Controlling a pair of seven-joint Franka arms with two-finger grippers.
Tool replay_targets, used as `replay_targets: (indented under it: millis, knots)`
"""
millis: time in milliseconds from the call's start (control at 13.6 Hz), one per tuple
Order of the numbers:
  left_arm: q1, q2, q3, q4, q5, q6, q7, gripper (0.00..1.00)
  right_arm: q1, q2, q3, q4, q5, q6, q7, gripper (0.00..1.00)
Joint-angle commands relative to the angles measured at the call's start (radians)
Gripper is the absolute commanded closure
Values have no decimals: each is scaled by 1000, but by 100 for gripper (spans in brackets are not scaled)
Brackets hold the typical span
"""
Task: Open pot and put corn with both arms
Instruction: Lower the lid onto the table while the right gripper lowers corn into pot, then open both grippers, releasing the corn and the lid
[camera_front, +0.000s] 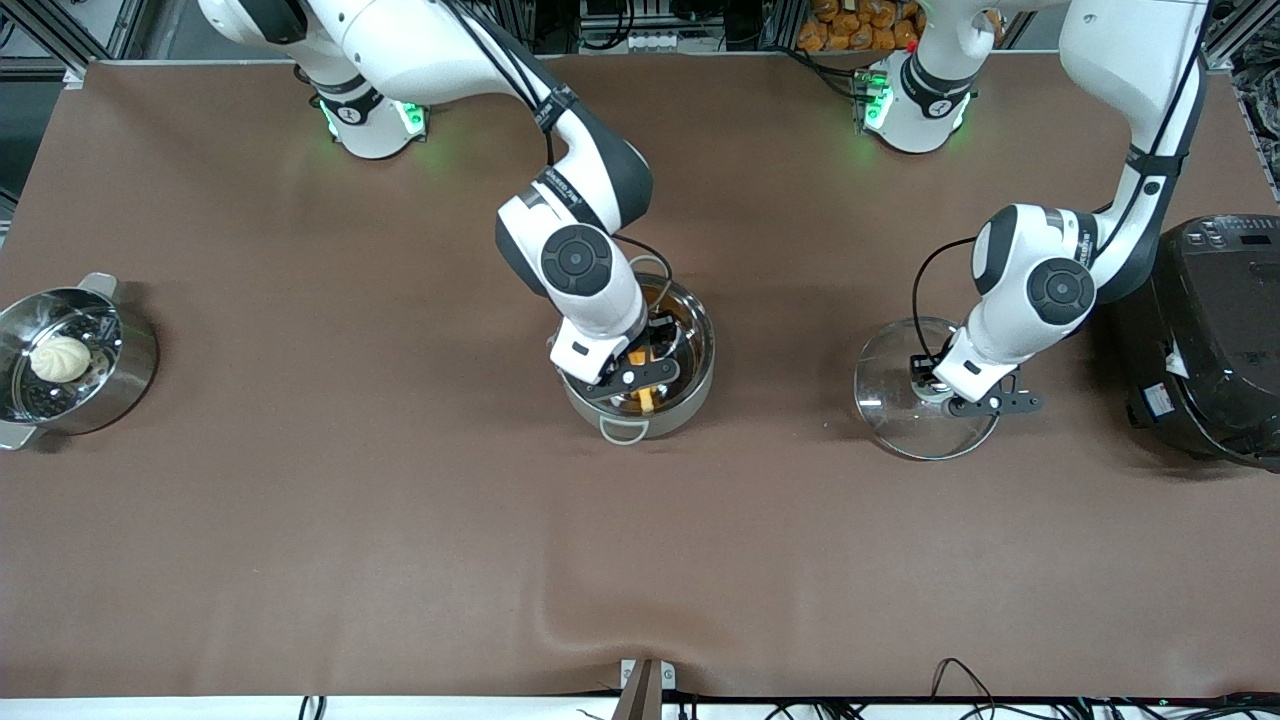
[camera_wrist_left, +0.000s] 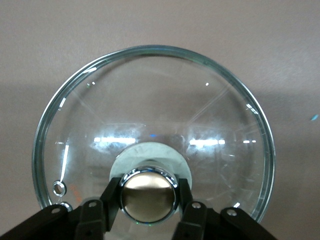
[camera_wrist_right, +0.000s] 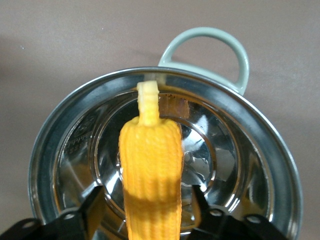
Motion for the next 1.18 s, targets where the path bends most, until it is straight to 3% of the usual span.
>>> replay_targets:
  millis: [0,221,294,368,441,515,662,809,1103]
  knots:
    - [18,-7,-12,-17,18,18,13,100,18,14,-12,8,-19,2,79,0]
    - [31,14,-12,-3,16,18,5,87,2,-1,-12,3,-17,-8,70,0]
    - [37,22,-14,5,16,18,5,77,-12,-9,-15,1,-17,-12,67,0]
    - [36,25,-12,11,16,18,2,59,-40,-30,-15,1,-16,-33,64,0]
    - [36,24,-14,20,16,15,4,24,-69,-58,-13,3,-14,-81,61,0]
    - [36,16,-12,34,16,14,16,0,-105,-88,-13,4,-7,-115,32,0]
    - [34,-27,-14,86,18,-41,8,0,-165,-147,-15,1,-14,-216,-78,0]
    - [36,-102,-15,194,16,-203,10,0,-257,-202,-15,-20,-16,-279,-196,0]
    - [30,-121,-21,573,4,-671,10,0,-450,-387,-17,-276,-29,-282,-397,0]
